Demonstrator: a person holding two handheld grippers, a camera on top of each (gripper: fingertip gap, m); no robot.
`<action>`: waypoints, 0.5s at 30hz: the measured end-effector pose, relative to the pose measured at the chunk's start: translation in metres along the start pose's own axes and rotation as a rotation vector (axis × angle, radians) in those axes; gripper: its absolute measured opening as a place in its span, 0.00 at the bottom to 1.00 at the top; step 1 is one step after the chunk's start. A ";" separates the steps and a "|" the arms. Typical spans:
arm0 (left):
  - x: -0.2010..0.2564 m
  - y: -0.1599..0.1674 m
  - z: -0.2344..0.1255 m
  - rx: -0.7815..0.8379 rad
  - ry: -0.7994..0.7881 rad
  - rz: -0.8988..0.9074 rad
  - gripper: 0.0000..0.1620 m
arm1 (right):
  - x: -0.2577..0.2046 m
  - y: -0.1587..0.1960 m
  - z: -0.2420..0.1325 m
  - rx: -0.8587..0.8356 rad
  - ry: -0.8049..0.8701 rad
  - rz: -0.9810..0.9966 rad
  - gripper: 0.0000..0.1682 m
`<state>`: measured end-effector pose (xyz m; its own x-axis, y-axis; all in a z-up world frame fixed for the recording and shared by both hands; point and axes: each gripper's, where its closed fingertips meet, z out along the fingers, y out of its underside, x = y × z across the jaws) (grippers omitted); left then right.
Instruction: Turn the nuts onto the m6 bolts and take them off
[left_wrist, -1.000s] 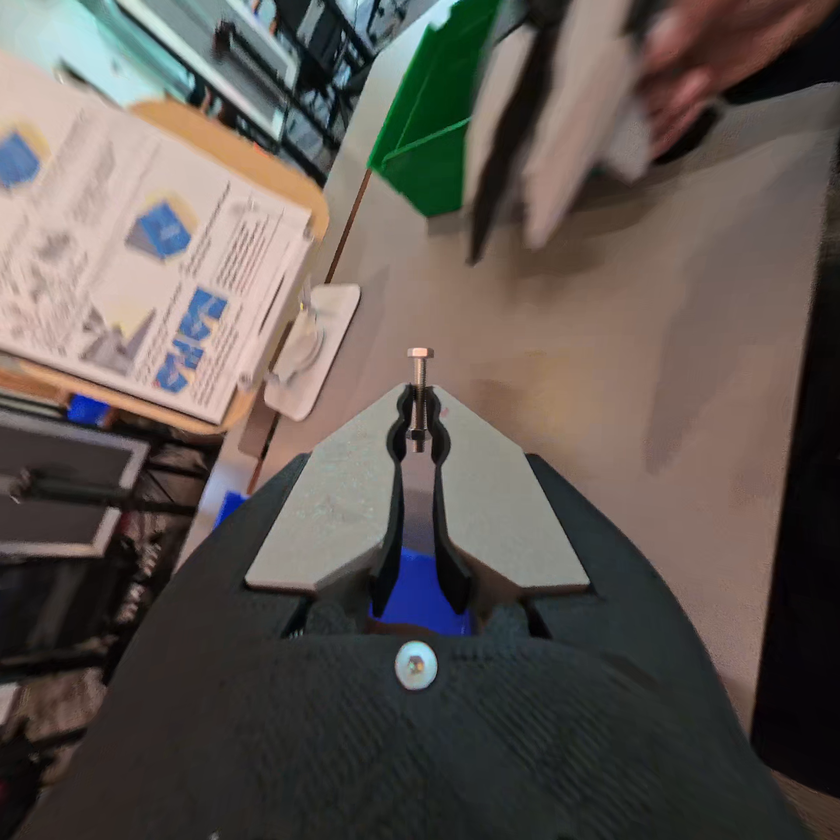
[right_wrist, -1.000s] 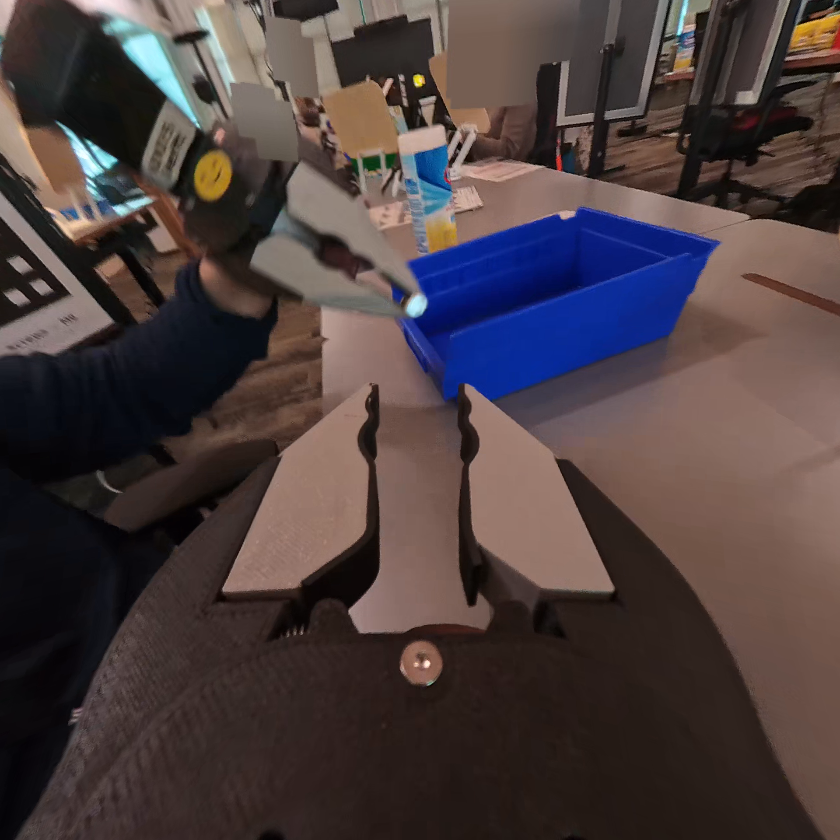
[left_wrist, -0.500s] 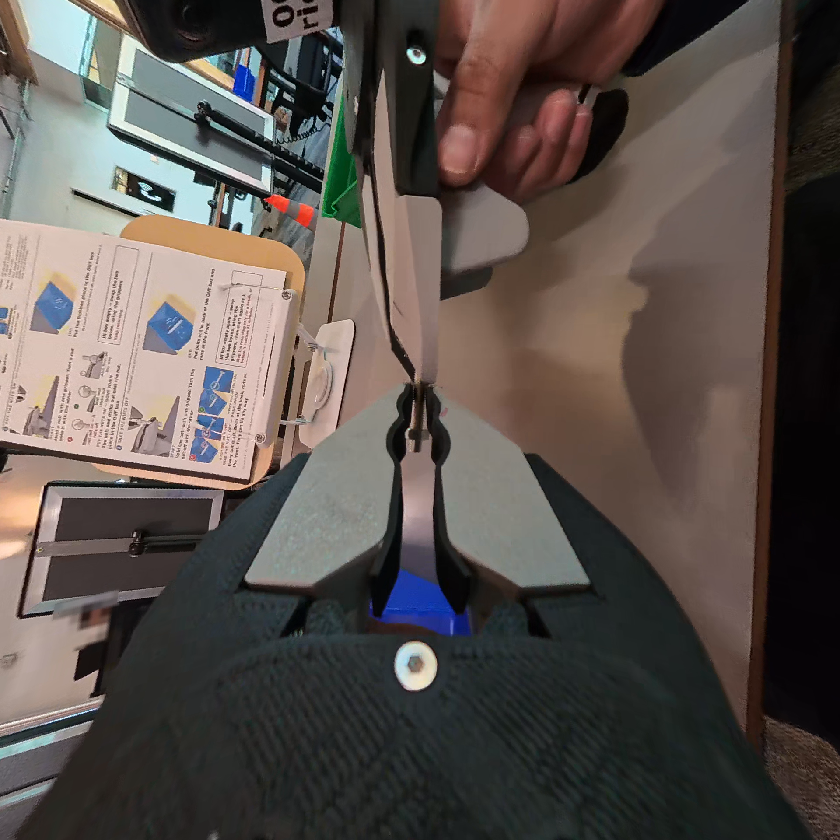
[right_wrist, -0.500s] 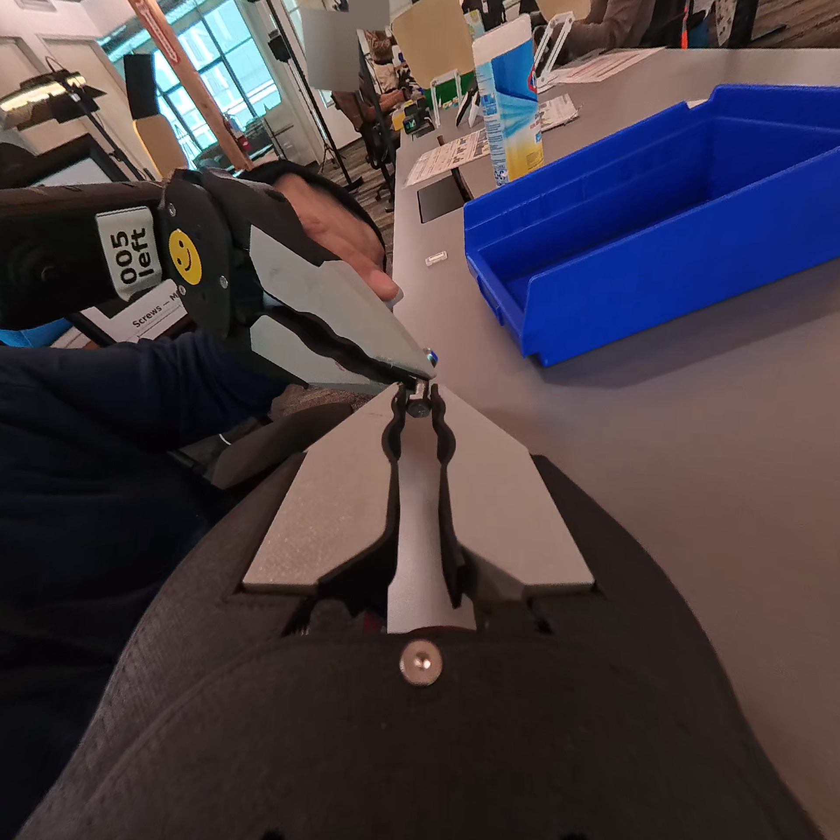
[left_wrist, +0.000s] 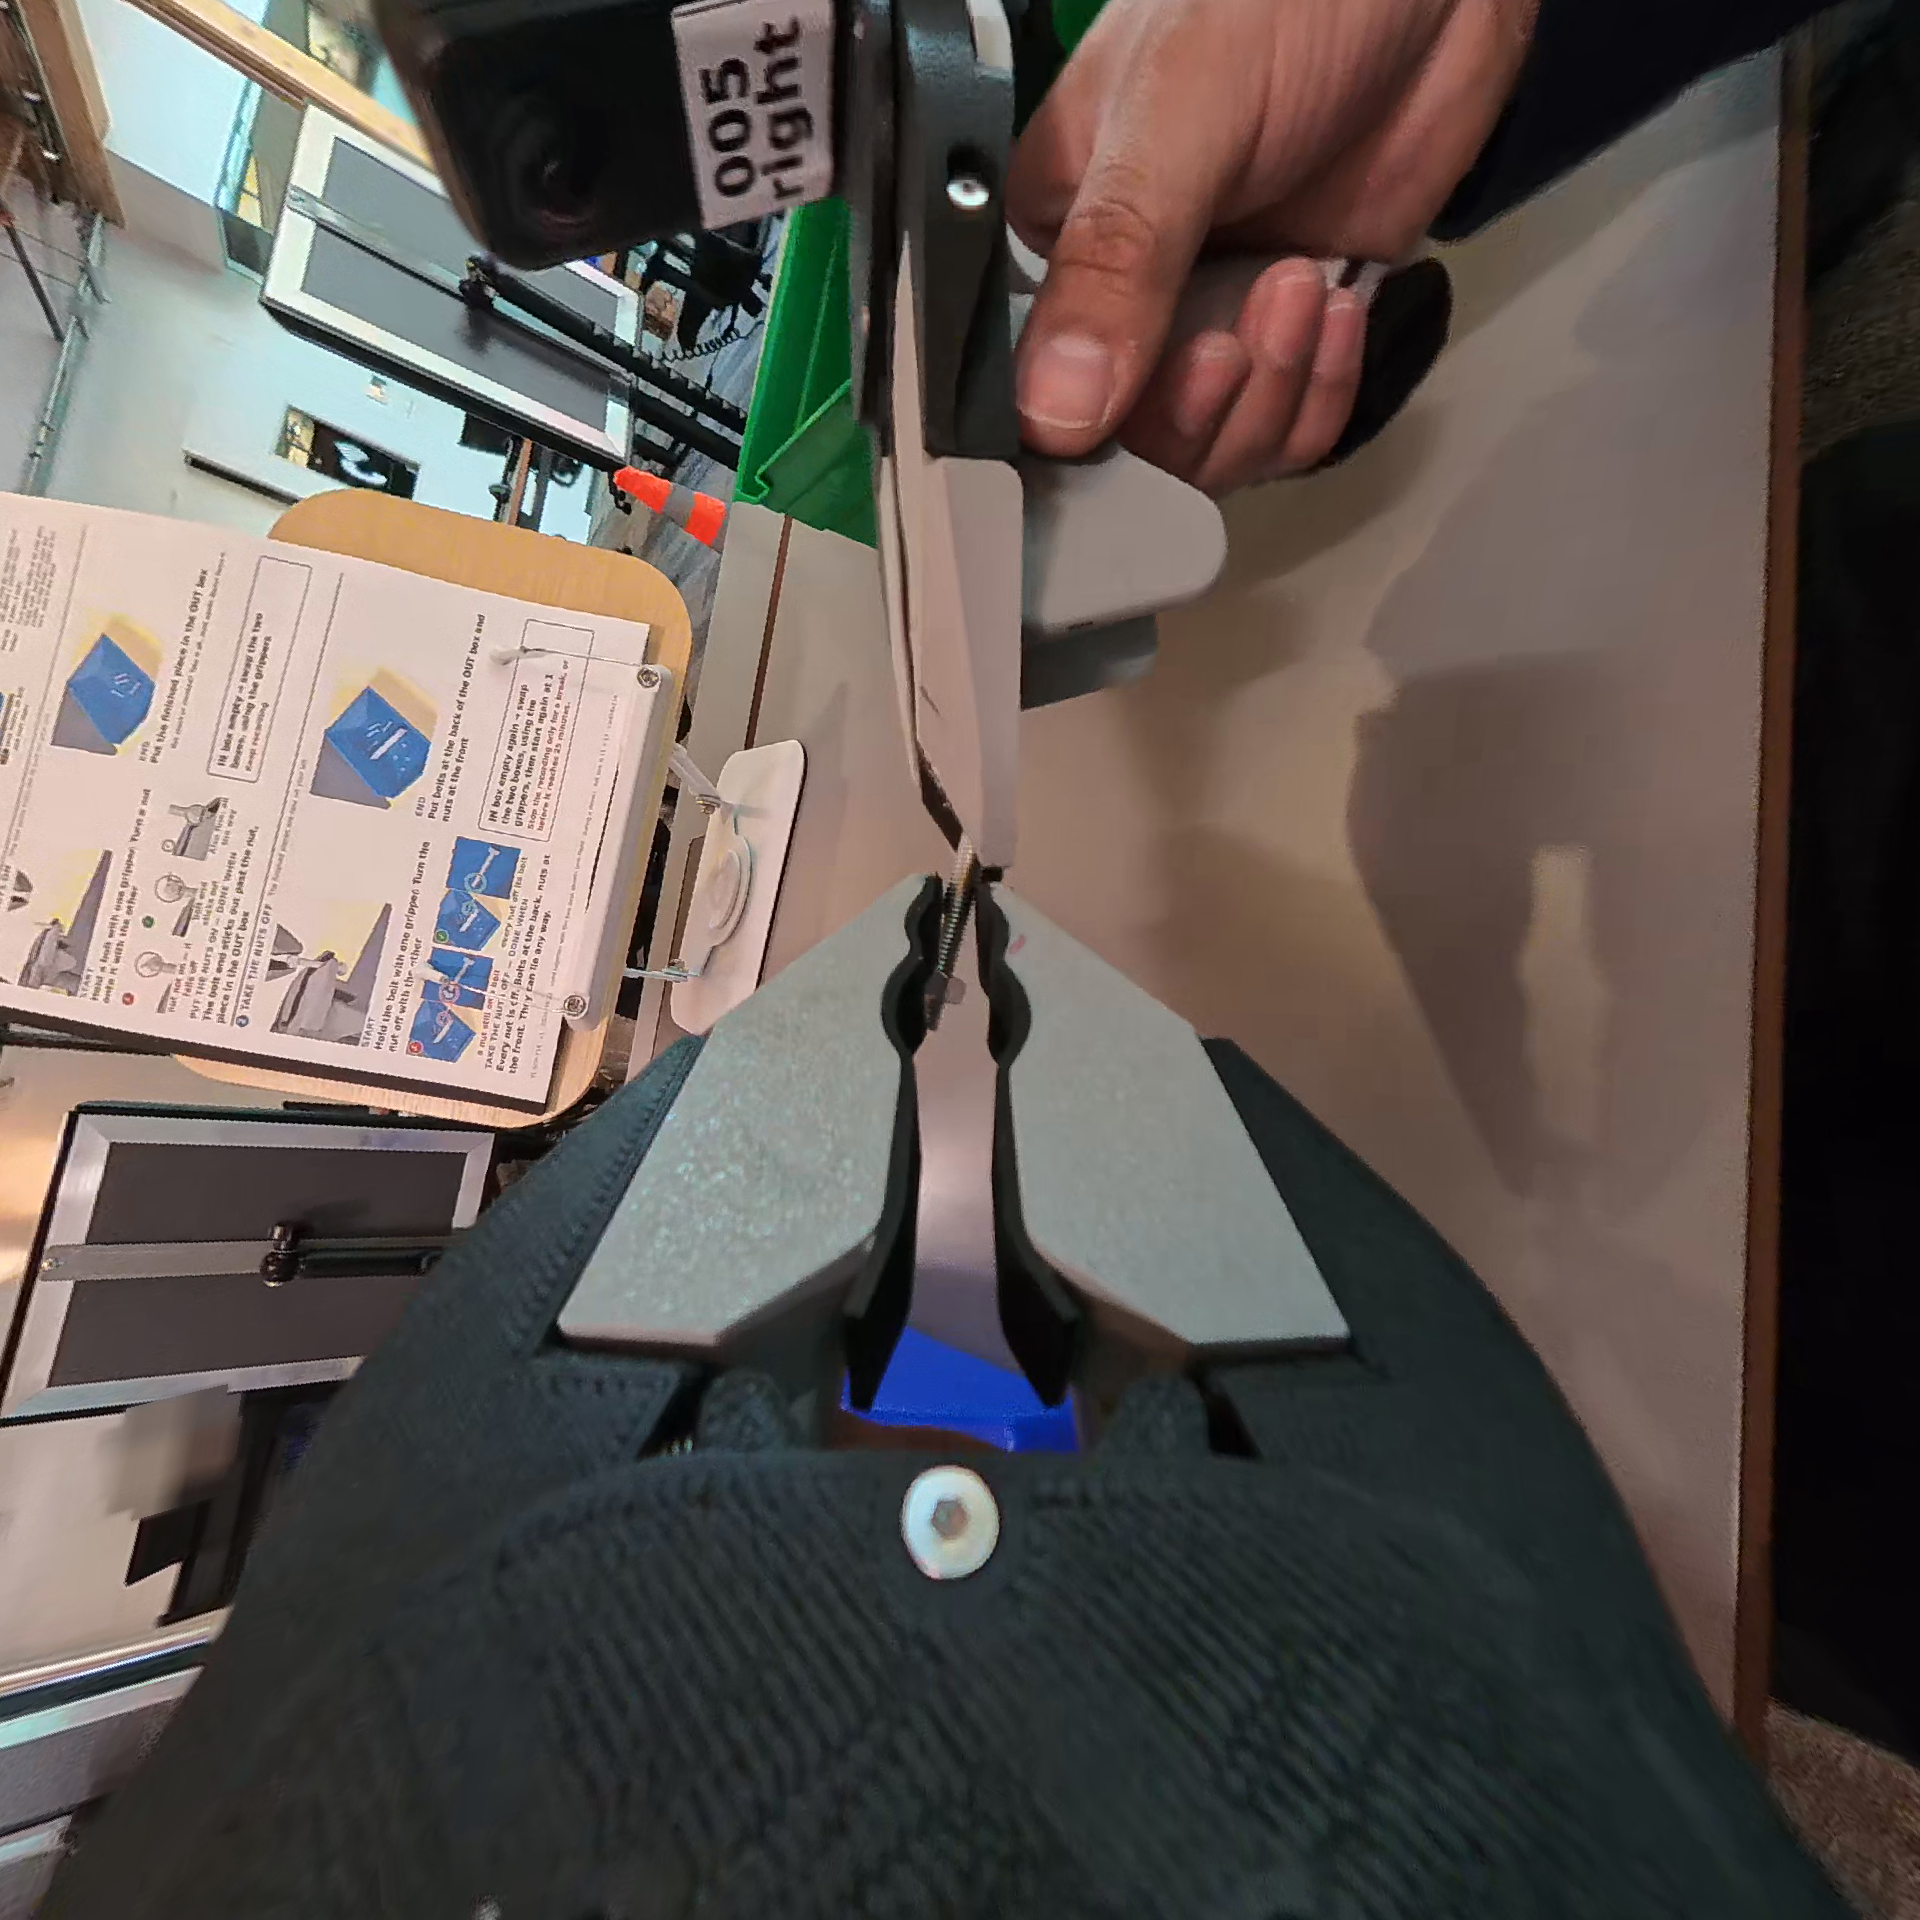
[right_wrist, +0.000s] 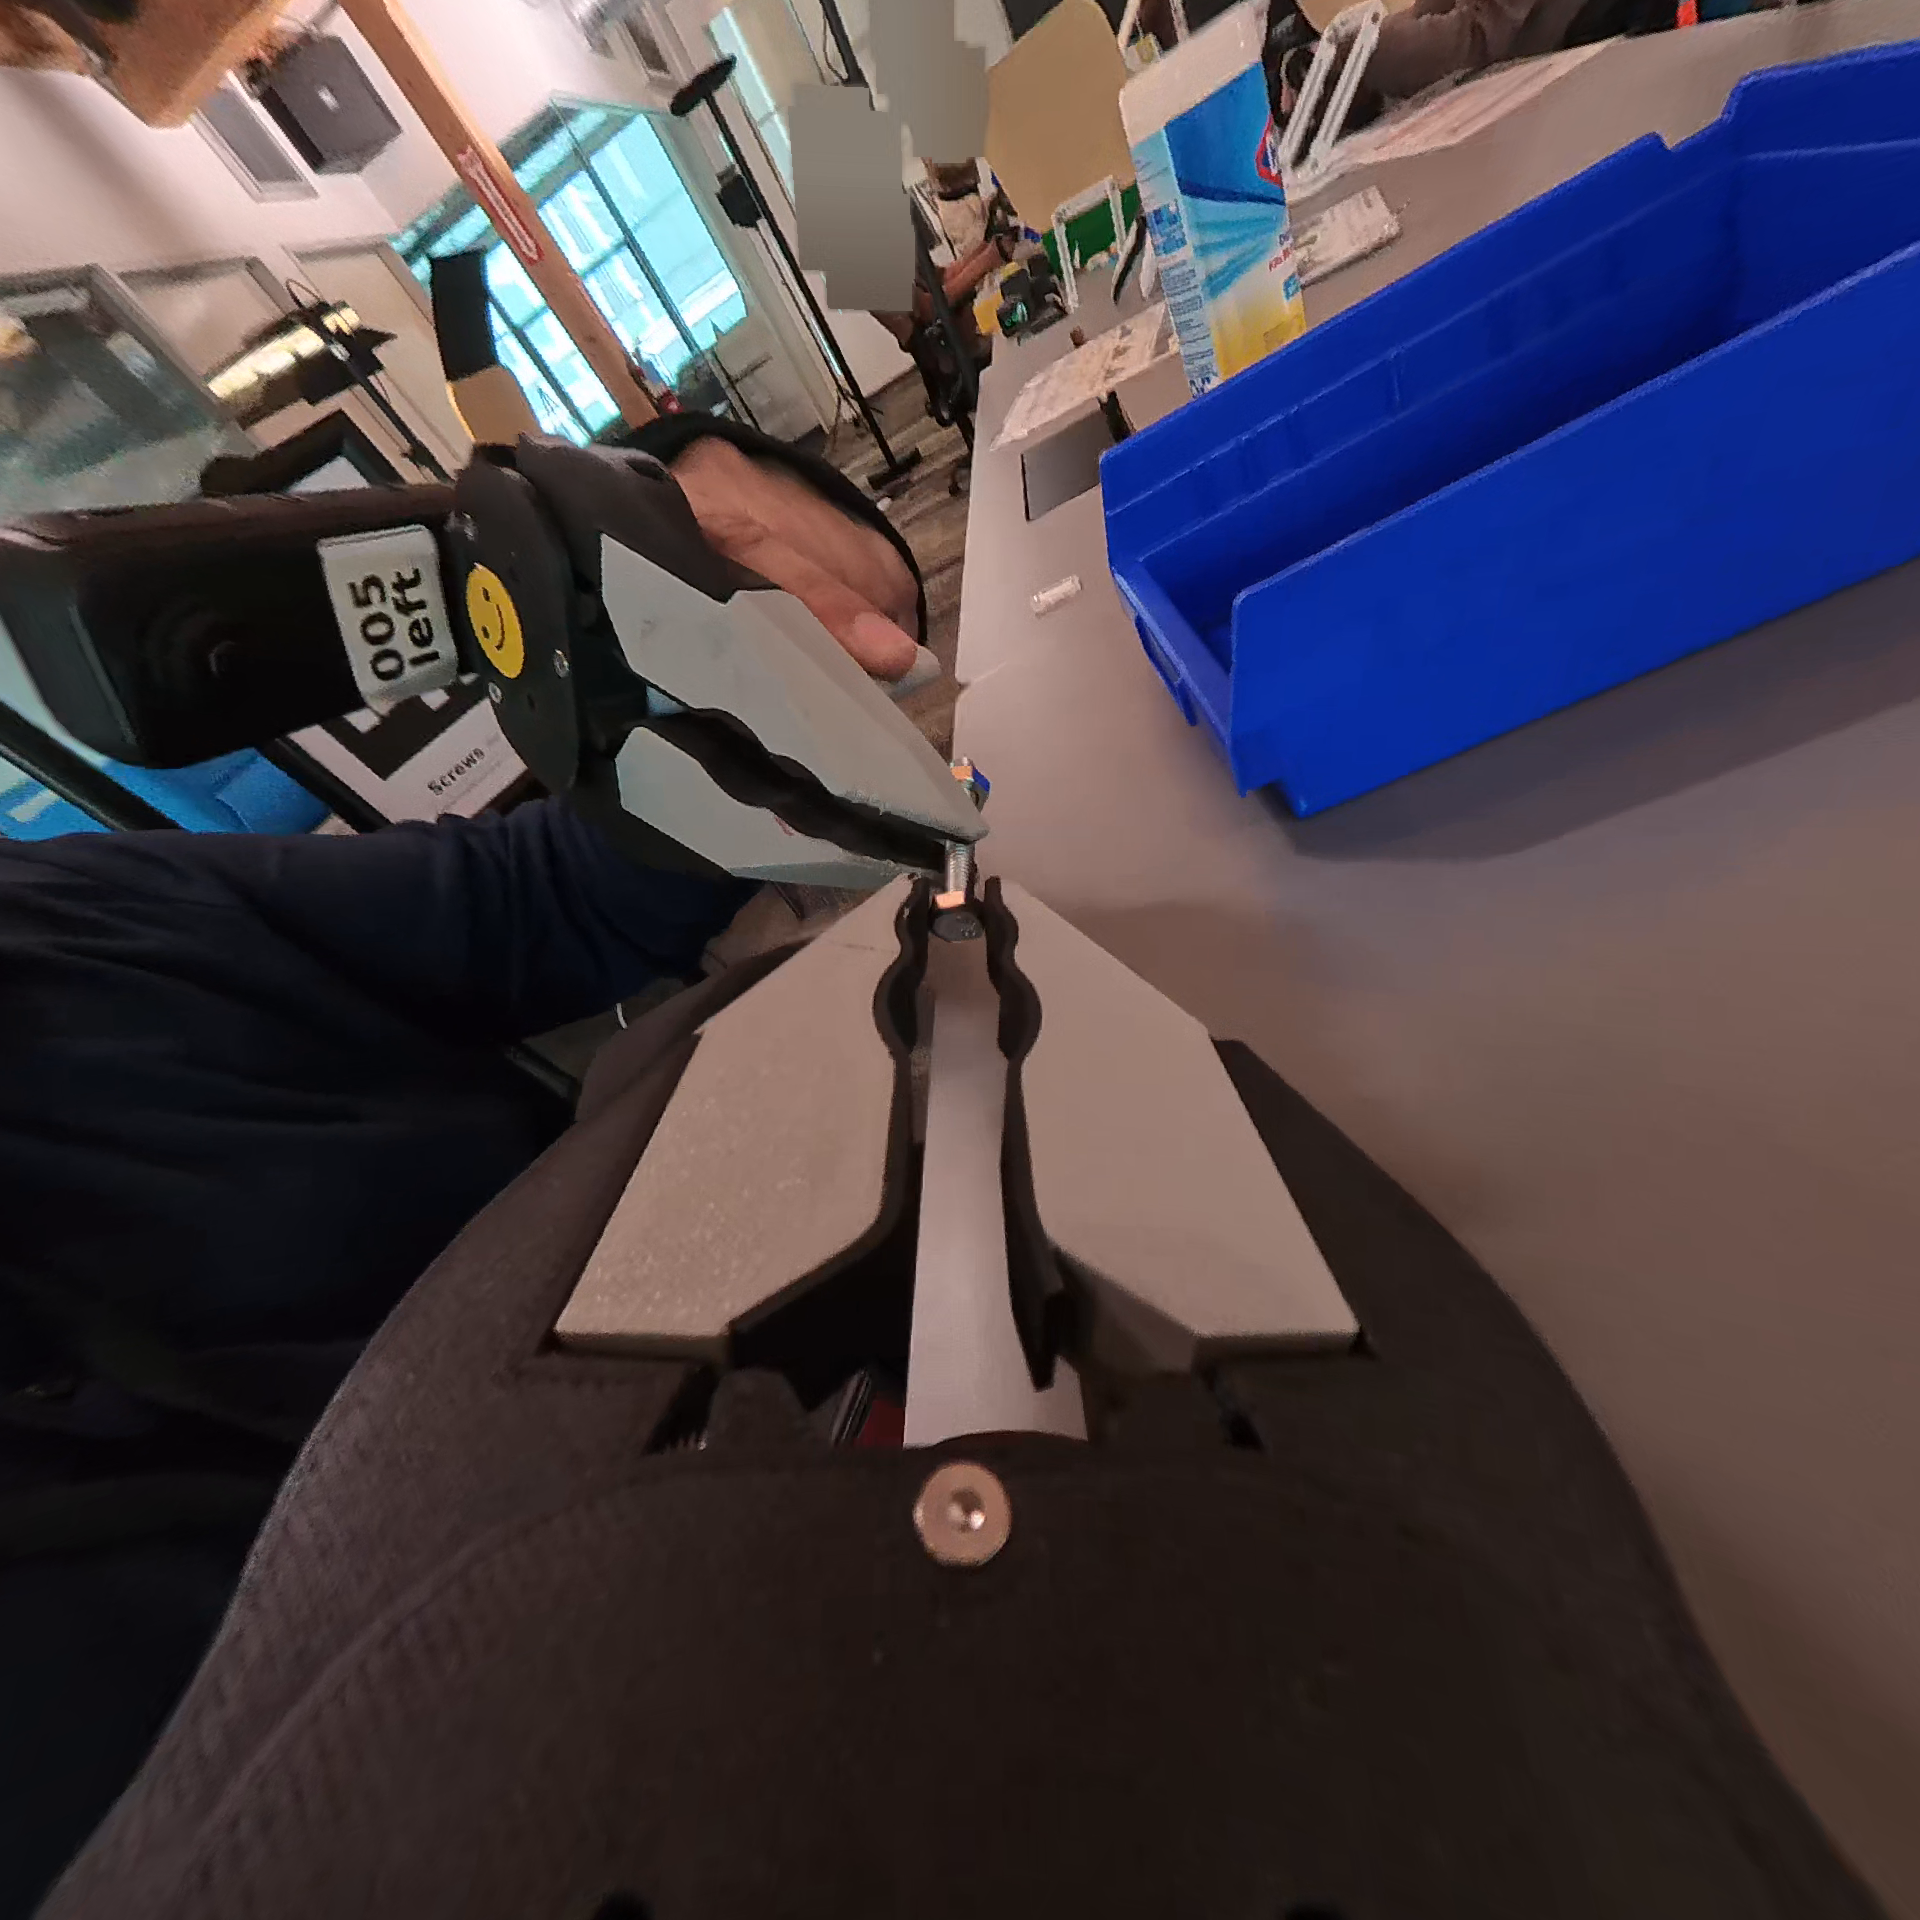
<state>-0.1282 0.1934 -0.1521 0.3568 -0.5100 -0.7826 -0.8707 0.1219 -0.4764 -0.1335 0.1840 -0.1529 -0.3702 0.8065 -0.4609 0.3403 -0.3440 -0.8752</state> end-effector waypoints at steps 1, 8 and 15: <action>-0.002 -0.001 0.000 0.017 -0.009 -0.026 0.03 | -0.001 -0.003 -0.001 0.029 -0.020 0.007 0.04; -0.016 0.002 -0.007 0.142 -0.051 -0.328 0.06 | -0.003 -0.017 -0.015 0.142 -0.077 0.053 0.04; -0.012 0.001 -0.014 0.375 0.072 -0.639 0.02 | -0.027 -0.033 -0.029 0.221 -0.198 0.052 0.04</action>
<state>-0.1383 0.1876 -0.1373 0.7206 -0.6318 -0.2856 -0.3229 0.0586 -0.9446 -0.1095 0.1874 -0.1072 -0.5261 0.6828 -0.5070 0.1754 -0.4963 -0.8503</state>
